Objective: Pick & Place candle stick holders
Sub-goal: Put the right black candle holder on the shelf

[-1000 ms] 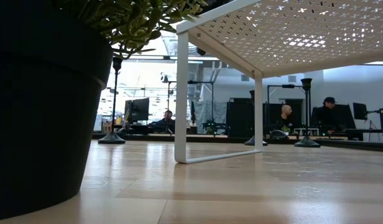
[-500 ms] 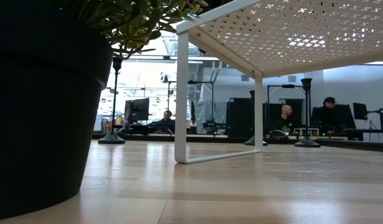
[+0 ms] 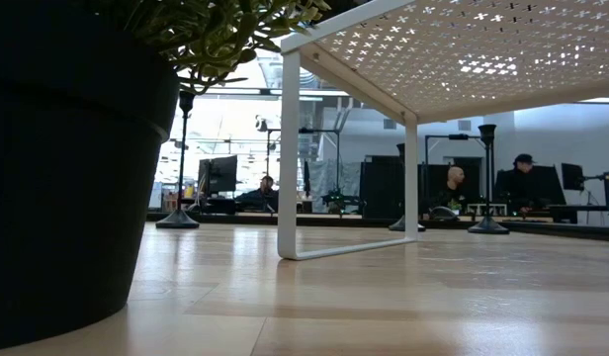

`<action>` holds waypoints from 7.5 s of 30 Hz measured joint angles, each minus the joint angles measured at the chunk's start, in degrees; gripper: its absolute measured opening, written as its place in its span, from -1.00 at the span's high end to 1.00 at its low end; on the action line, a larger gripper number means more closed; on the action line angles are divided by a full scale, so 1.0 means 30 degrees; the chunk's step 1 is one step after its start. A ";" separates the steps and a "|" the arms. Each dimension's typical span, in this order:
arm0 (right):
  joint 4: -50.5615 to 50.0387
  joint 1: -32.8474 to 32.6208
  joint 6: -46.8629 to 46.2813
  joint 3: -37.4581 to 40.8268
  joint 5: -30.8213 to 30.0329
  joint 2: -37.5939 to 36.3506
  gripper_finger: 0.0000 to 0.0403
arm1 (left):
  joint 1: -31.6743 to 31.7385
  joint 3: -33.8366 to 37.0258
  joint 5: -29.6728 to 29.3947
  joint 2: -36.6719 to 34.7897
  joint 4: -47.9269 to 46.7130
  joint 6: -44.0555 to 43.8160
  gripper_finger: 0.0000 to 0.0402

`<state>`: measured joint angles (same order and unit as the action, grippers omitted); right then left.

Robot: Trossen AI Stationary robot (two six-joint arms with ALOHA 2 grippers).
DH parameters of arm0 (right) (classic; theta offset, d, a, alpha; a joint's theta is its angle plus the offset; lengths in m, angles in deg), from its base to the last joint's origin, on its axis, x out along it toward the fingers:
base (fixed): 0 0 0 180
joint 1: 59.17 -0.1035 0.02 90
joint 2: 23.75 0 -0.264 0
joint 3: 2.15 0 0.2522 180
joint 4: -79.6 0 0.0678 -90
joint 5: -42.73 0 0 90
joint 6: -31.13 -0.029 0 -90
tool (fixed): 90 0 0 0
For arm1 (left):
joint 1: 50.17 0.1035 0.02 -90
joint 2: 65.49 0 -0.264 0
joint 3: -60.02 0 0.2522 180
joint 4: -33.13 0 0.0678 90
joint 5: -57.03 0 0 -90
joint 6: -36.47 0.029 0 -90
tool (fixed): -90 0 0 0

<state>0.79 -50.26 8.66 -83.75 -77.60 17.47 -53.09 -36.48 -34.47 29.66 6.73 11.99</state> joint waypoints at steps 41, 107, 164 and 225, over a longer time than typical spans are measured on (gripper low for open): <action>-0.0260 1.2696 0.0327 0.0051 0.4146 0.8151 -0.76 | -0.0294 0.0015 -0.5718 -1.0234 -0.1881 0.1513 -0.01; 0.5363 0.9473 0.7174 -0.2790 0.4577 0.2141 0.97 | 0.0143 -0.0009 -0.6563 -1.1250 -0.1955 0.2079 0.29; -0.3372 -2.3361 -1.0939 -1.1610 -0.1812 1.6097 0.97 | 0.0140 0.0000 -0.6563 -1.1611 -0.2326 0.2088 0.29; -0.4248 -2.3735 -1.5331 -1.0517 -0.1962 1.7601 0.92 | 0.0136 0.0015 -0.6563 -1.1605 -0.2082 0.2511 0.29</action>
<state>-11.95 -121.46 -37.34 -115.31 -83.49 70.27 -52.68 -36.44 -54.16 -5.16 0.49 19.52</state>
